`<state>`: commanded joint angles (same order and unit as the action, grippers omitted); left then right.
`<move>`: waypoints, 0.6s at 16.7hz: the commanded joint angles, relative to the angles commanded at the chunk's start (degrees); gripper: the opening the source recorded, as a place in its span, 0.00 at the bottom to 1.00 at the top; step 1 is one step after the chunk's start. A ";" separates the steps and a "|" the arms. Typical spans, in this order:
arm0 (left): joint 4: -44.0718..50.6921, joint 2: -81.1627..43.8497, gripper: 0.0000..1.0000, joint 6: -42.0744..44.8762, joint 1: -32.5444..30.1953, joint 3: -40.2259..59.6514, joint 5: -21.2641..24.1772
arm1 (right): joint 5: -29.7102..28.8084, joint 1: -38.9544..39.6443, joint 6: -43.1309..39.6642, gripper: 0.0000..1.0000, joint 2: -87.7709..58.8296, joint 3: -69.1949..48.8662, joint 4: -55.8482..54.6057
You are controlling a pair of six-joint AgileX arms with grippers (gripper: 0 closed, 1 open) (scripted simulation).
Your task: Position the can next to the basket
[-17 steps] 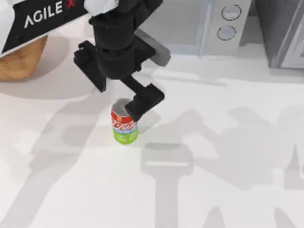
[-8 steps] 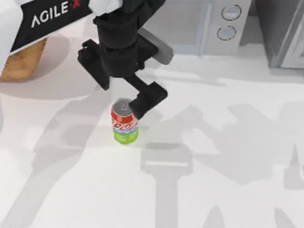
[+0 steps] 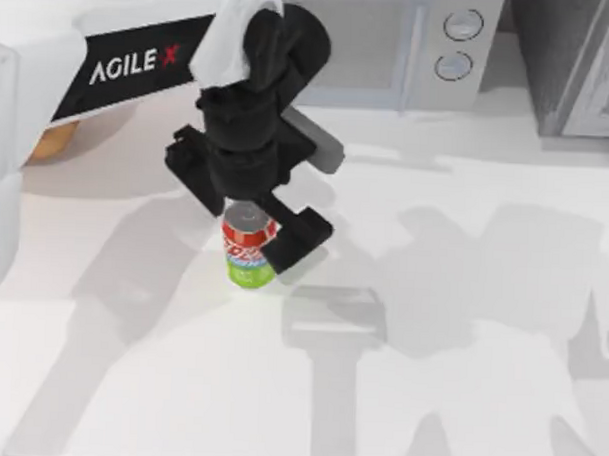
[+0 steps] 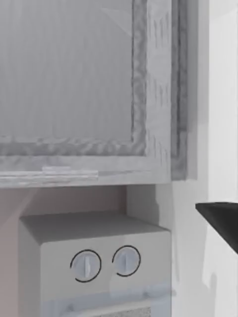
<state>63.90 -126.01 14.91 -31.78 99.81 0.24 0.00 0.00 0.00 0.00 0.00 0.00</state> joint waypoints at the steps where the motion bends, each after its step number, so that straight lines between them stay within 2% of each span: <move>1: 0.00 0.00 1.00 0.00 0.00 0.00 0.00 | 0.00 0.00 0.00 1.00 0.00 0.00 0.00; 3: 0.00 0.00 1.00 0.00 0.00 0.00 0.00 | 0.00 0.00 0.00 1.00 0.00 0.00 0.00; 10: 0.00 0.00 0.47 0.00 0.00 0.00 0.00 | 0.00 0.00 0.00 1.00 0.00 0.00 0.00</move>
<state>63.90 -126.01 14.91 -31.78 99.81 0.24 0.00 0.00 0.00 0.00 0.00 0.00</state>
